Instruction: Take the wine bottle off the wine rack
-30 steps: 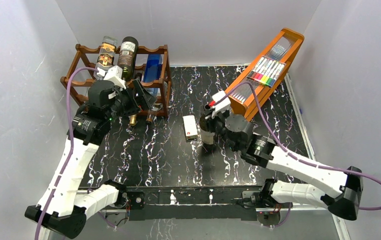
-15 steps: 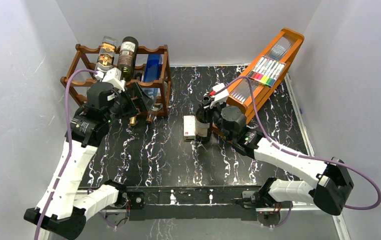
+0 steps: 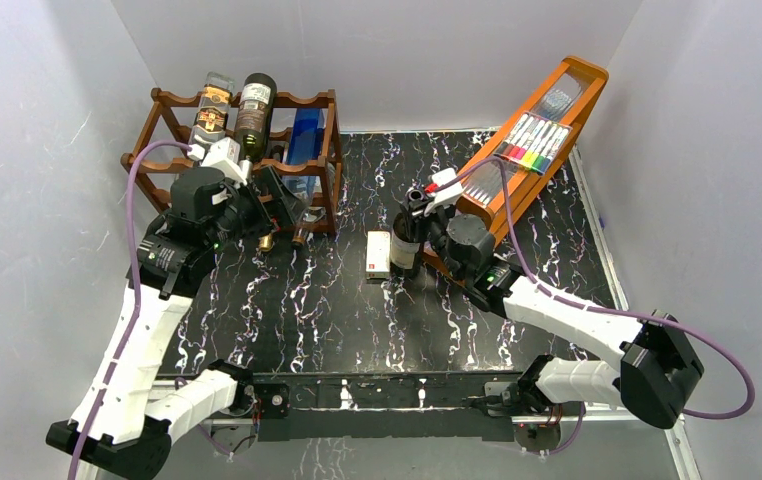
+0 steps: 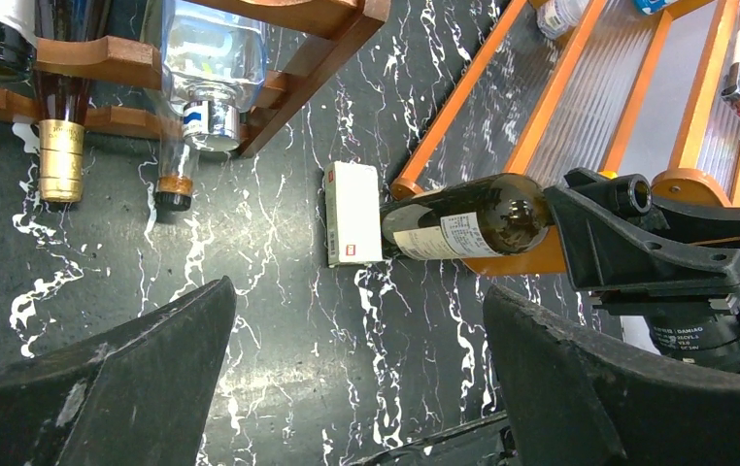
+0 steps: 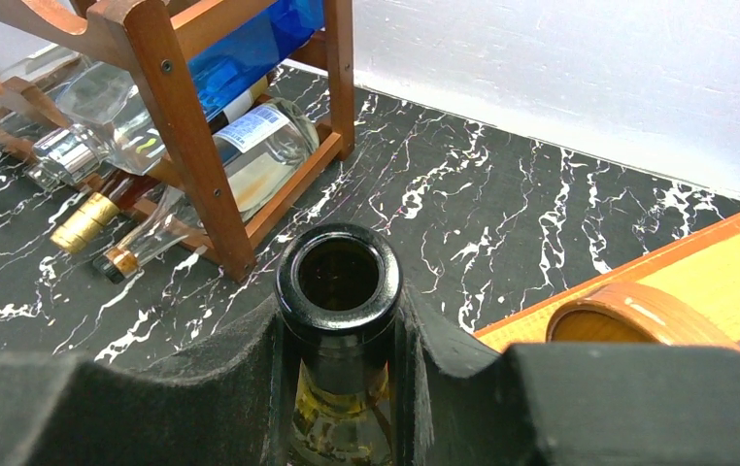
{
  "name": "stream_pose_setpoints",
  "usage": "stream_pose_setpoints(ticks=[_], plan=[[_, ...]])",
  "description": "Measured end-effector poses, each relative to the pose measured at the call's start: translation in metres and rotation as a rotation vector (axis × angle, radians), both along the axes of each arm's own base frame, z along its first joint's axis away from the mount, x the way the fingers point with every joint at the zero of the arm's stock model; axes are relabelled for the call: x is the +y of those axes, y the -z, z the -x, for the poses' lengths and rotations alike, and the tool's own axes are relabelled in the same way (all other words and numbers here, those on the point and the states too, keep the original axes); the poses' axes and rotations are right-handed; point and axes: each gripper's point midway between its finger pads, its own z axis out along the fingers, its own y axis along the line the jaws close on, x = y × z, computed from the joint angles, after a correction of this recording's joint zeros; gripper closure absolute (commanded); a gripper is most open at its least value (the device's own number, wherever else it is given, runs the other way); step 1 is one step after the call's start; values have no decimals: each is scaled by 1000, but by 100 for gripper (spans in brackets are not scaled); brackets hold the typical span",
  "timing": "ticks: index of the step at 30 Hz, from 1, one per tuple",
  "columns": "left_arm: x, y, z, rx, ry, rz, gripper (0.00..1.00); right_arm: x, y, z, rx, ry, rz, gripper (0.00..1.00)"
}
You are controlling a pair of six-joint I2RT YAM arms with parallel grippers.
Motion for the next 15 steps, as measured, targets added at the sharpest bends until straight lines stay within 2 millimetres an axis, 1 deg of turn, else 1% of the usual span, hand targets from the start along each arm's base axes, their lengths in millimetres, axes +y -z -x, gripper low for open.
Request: stream_pose_setpoints(ticks=[1,5,9,10,12,15], plan=[[0,0,1,1,0,-1,2,0,0,0,0,-3,1,83],[1,1,1,3,1,-5,2,3,1,2,-1,-25,9,44],[1,2,1,5,3,-8,2,4,0,5,4,-43,20,16],[1,2,1,5,3,-9,2,4,-1,6,6,-47,26,11],[1,2,1,6,3,-9,2,5,-7,7,18,-56,43,6],[0,2,0,7,4,-11,2,7,-28,9,26,-74,50,2]])
